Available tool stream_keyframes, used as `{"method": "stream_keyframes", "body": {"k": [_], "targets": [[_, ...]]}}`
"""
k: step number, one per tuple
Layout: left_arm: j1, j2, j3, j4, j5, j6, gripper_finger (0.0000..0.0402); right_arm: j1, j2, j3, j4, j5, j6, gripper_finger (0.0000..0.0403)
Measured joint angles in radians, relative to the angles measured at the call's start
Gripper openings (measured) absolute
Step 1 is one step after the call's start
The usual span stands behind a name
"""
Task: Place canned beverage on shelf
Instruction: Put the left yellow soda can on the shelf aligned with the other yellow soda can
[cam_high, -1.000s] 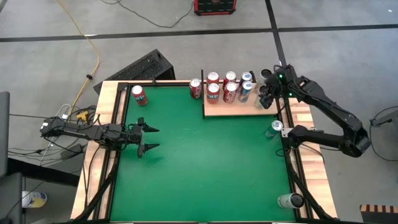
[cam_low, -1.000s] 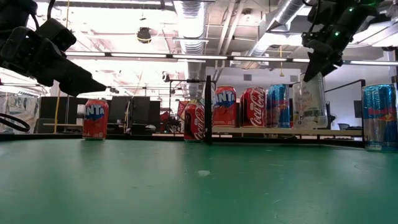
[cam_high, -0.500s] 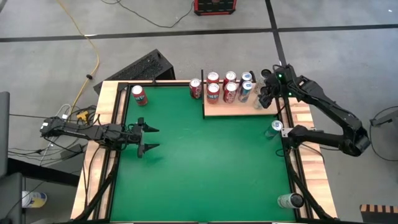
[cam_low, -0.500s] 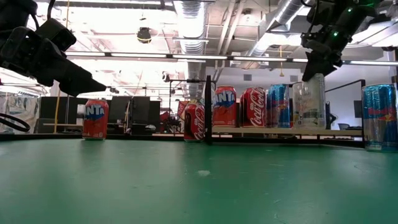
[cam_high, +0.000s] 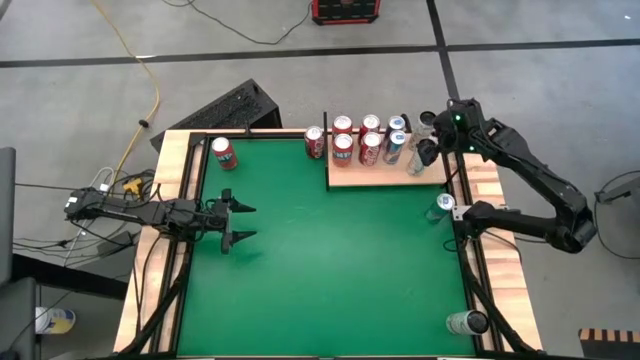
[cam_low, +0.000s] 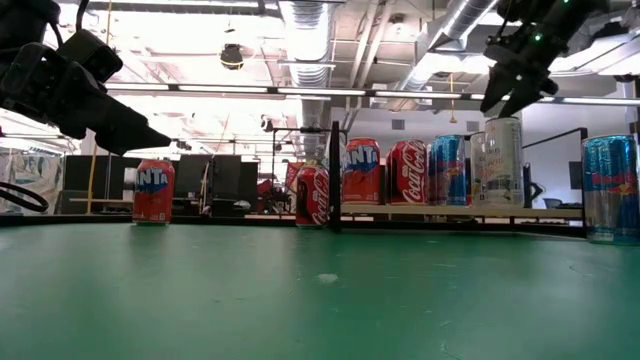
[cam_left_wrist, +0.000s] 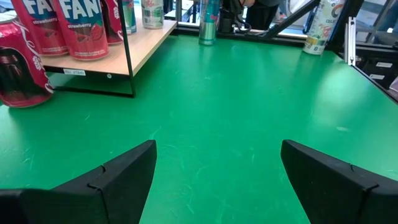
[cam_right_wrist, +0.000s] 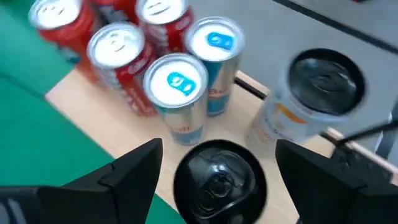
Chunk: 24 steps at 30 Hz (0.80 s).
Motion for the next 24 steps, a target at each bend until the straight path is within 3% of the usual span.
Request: {"method": "stream_keyframes", "body": {"k": [5, 12, 20, 24], "targets": [[0.000, 0.000, 0.000, 0.000, 0.000, 0.000, 0.0330, 0.063, 0.000, 0.013, -0.062, 0.173, 0.133, 0.0336], [0.000, 0.000, 0.000, 0.000, 0.000, 0.000, 0.0330, 0.252, 0.000, 0.014, -0.054, 0.382, 0.347, 0.0336], [0.000, 0.000, 0.000, 0.000, 0.000, 0.000, 0.0330, 0.496, 0.001, -0.021, -0.104, 0.773, 0.674, 0.0336], [0.000, 0.000, 0.000, 0.000, 0.000, 0.000, 0.0330, 0.595, 0.001, -0.088, -0.095, 0.887, 0.805, 0.0332]]}}
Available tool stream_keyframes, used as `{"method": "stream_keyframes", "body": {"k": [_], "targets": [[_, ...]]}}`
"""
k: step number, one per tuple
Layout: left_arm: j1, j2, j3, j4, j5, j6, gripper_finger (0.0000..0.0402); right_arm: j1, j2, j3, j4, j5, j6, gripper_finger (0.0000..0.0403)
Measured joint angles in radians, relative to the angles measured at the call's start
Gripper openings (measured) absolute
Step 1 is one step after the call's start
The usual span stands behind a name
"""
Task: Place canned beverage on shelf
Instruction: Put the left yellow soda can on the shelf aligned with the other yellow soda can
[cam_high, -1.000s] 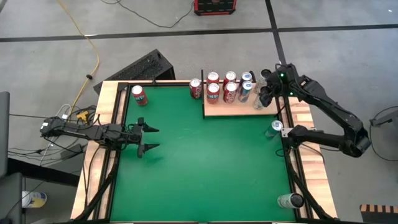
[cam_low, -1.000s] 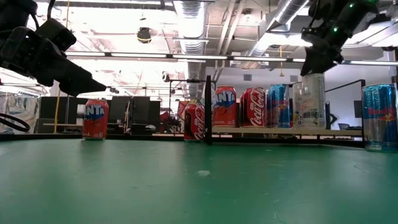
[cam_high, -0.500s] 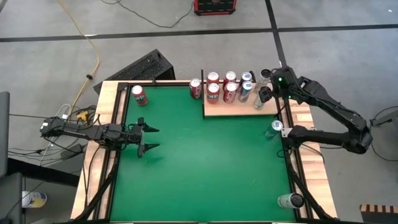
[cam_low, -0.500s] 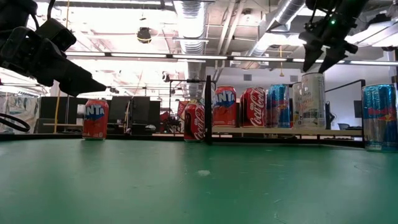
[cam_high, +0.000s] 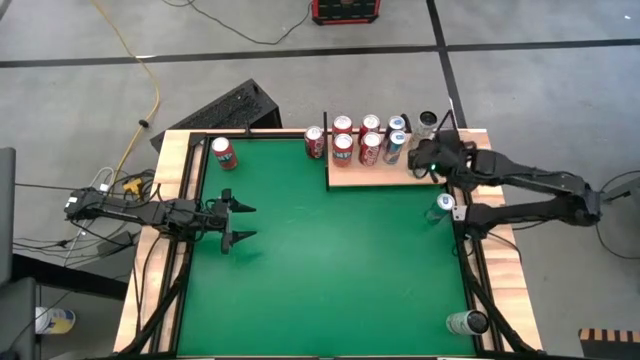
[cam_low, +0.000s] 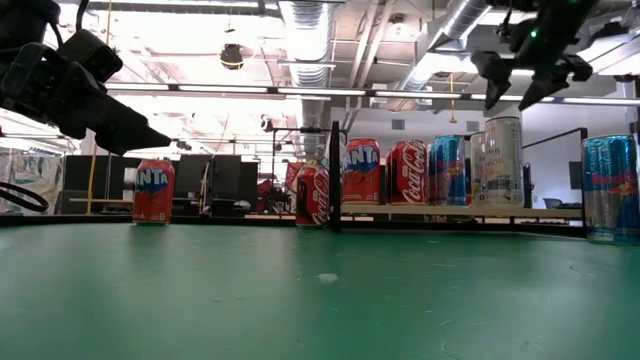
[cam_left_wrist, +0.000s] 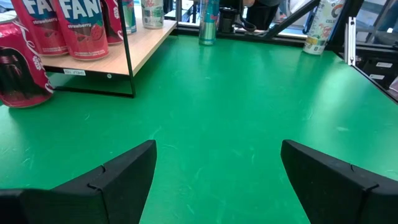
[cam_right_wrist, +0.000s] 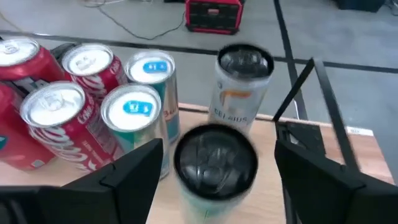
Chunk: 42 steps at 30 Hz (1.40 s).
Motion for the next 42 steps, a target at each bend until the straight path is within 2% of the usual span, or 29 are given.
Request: {"method": "stream_keyframes", "body": {"k": [4, 9, 16, 26, 30, 42], "targets": [[0.000, 0.000, 0.000, 0.000, 0.000, 0.000, 0.0330, 0.044, -0.001, -0.053, 0.024, 0.065, 0.072, 0.0332], [0.000, 0.000, 0.000, 0.000, 0.000, 0.000, 0.0330, 0.052, -0.001, -0.082, 0.072, 0.110, 0.078, 0.0331], [0.000, 0.000, 0.000, 0.000, 0.000, 0.000, 0.0330, 0.041, 0.000, -0.138, 0.188, 0.112, 0.048, 0.0331], [0.000, 0.000, 0.000, 0.000, 0.000, 0.000, 0.0330, 0.029, 0.048, -0.152, 0.201, 0.152, 0.072, 0.0331], [0.000, 0.000, 0.000, 0.000, 0.000, 0.000, 0.0330, 0.038, 0.067, -0.153, 0.264, 0.148, -0.009, 0.0331], [0.000, 0.000, 0.000, 0.000, 0.000, 0.000, 0.0330, 0.044, 0.019, -0.154, 0.292, 0.148, -0.050, 0.0331]]}}
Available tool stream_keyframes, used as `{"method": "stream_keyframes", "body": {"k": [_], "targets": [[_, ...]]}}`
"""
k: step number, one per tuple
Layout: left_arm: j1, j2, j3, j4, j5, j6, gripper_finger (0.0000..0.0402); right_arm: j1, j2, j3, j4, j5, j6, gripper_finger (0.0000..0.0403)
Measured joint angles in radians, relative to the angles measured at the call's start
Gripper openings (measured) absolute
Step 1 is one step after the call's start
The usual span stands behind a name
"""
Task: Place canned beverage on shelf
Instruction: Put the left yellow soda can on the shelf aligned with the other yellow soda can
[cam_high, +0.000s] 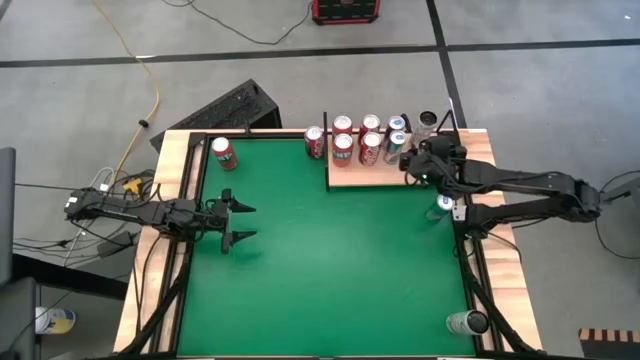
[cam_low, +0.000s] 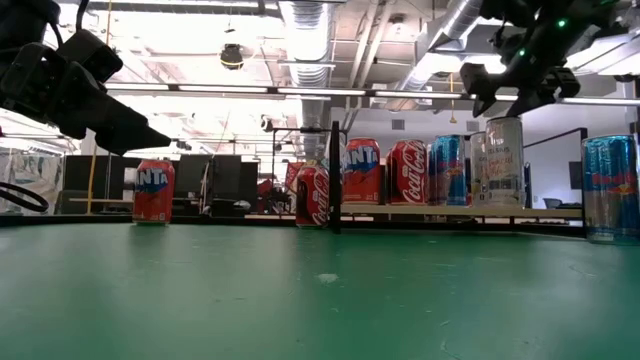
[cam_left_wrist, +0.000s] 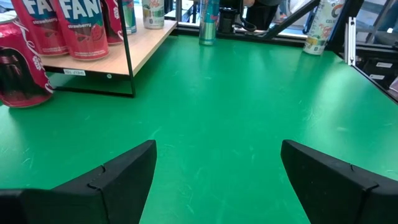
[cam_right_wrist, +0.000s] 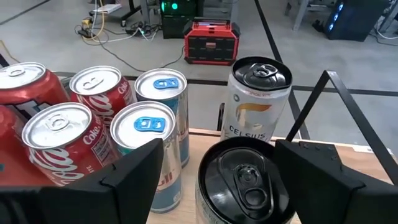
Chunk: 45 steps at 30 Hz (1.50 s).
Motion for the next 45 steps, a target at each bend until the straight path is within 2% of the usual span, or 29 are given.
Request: {"method": "stream_keyframes", "body": {"k": [8, 20, 28, 45], "targets": [[0.000, 0.000, 0.000, 0.000, 0.000, 0.000, 0.0330, 0.031, -0.006, 0.000, -0.046, 0.034, 0.000, 0.0331], [0.000, 0.000, 0.000, 0.000, 0.000, 0.000, 0.0330, 0.046, 0.074, 0.003, -0.114, 0.067, 0.170, 0.0331], [0.000, 0.000, 0.000, 0.000, 0.000, 0.000, 0.0330, 0.049, 0.100, 0.004, -0.116, 0.091, 0.163, 0.0331], [0.000, 0.000, 0.000, 0.000, 0.000, 0.000, 0.0330, 0.093, -0.032, 0.002, -0.116, 0.107, 0.105, 0.0331]]}}
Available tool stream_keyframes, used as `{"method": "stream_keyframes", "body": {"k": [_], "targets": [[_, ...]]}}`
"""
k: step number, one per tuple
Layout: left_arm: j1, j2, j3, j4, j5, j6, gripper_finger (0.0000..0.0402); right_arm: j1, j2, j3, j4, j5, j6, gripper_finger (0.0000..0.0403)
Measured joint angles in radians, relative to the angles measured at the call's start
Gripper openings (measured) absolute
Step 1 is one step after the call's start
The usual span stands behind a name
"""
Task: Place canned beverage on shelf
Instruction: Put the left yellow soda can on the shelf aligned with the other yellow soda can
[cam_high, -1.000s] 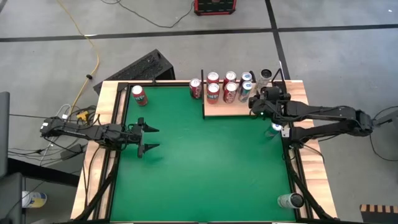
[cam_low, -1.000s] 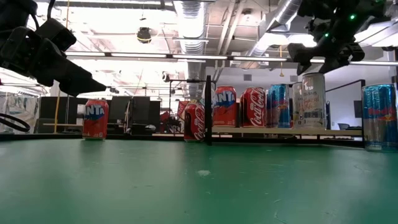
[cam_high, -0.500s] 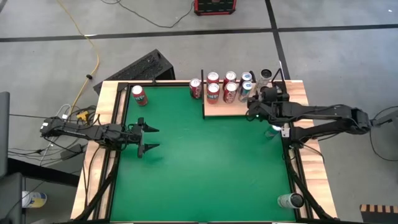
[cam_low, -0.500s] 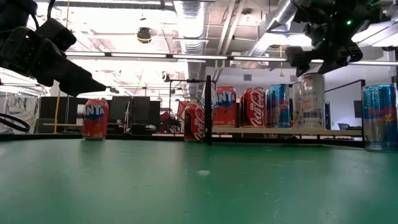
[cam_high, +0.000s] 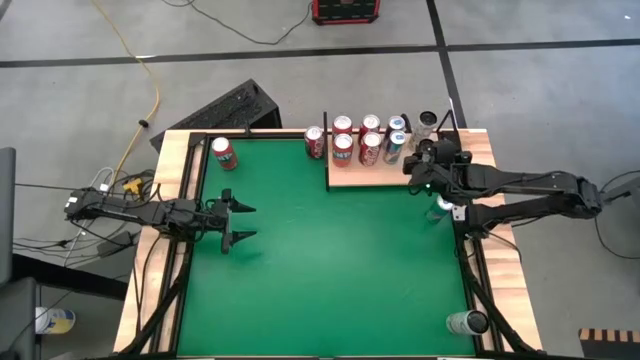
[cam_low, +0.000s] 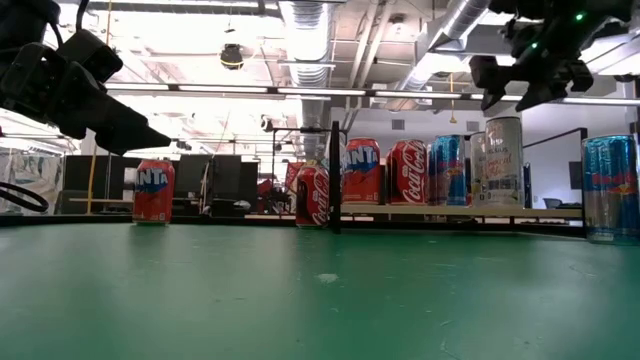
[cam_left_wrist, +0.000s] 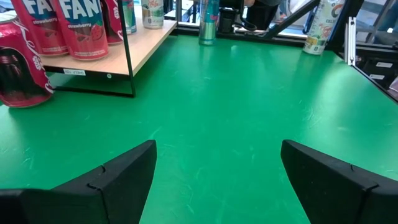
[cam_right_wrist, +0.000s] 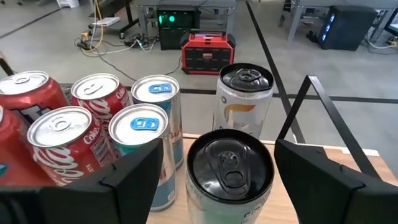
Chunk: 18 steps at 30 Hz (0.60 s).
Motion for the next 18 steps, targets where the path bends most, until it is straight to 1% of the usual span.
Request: {"method": "stream_keyframes", "body": {"k": [5, 11, 18], "targets": [[0.000, 0.000, 0.000, 0.000, 0.000, 0.000, 0.0330, -0.002, 0.022, 0.000, -0.012, -0.005, 0.036, 0.0331], [0.000, 0.000, 0.000, 0.000, 0.000, 0.000, 0.0330, -0.002, 0.054, 0.000, -0.113, 0.008, 0.158, 0.0331], [0.000, 0.000, 0.000, 0.000, 0.000, 0.000, 0.0330, 0.000, 0.061, 0.000, -0.107, 0.008, 0.165, 0.0331]]}}
